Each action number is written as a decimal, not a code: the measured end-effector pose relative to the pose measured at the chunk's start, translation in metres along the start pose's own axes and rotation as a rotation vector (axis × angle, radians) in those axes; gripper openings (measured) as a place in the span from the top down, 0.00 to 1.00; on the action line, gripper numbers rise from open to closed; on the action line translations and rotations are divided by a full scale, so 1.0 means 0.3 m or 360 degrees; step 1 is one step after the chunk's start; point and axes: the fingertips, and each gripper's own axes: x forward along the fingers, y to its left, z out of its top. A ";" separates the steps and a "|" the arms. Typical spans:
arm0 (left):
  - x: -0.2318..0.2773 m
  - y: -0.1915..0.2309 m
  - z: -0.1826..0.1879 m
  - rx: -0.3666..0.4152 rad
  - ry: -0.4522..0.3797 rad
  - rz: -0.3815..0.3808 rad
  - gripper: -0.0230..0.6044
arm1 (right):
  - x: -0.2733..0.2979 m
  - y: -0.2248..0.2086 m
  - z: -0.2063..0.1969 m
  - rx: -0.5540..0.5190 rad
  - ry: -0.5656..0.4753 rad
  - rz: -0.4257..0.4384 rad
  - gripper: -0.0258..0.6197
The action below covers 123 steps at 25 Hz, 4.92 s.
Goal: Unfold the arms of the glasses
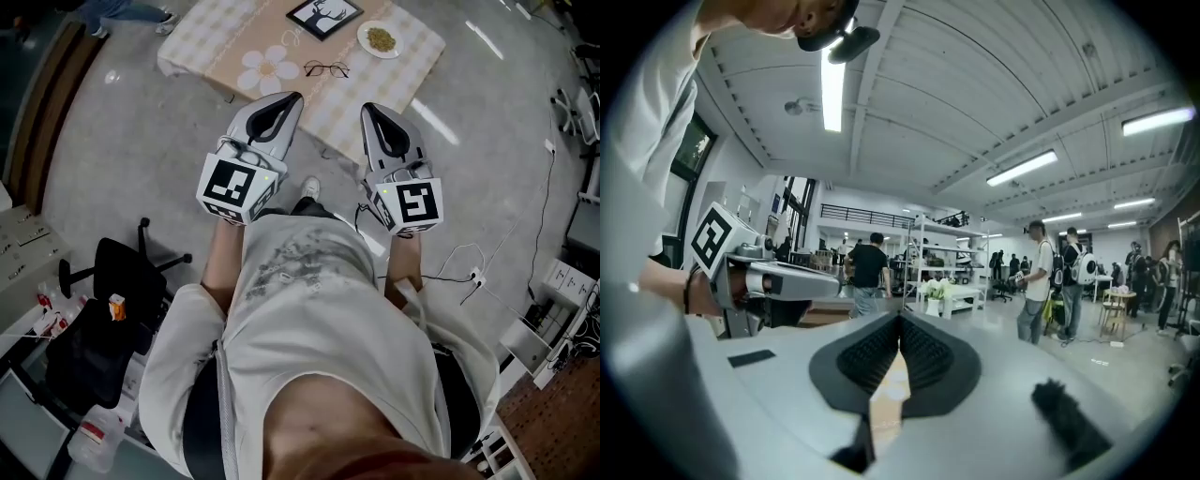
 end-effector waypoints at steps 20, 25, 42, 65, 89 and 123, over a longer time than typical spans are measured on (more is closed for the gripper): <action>0.234 0.082 -0.059 -0.0023 0.0080 0.0013 0.95 | 0.124 -0.208 -0.102 0.0055 0.0074 0.0009 0.93; 0.300 0.140 -0.077 -0.0024 0.0097 -0.0032 0.95 | 0.190 -0.246 -0.111 0.0066 0.0092 -0.0022 0.93; 0.493 0.331 -0.186 0.0000 0.0247 -0.0414 0.95 | 0.429 -0.323 -0.200 0.0105 0.0232 -0.0197 0.93; 0.601 0.411 -0.434 0.0046 0.0560 -0.0647 0.95 | 0.513 -0.336 -0.425 0.0140 0.0568 -0.0322 0.93; 0.765 0.363 -0.656 0.0069 0.0831 -0.0722 0.90 | 0.549 -0.450 -0.667 0.0254 0.0790 -0.0189 0.83; 0.806 0.284 -0.991 0.0423 0.1263 -0.0943 0.78 | 0.552 -0.468 -0.860 0.0363 0.0989 -0.0092 0.75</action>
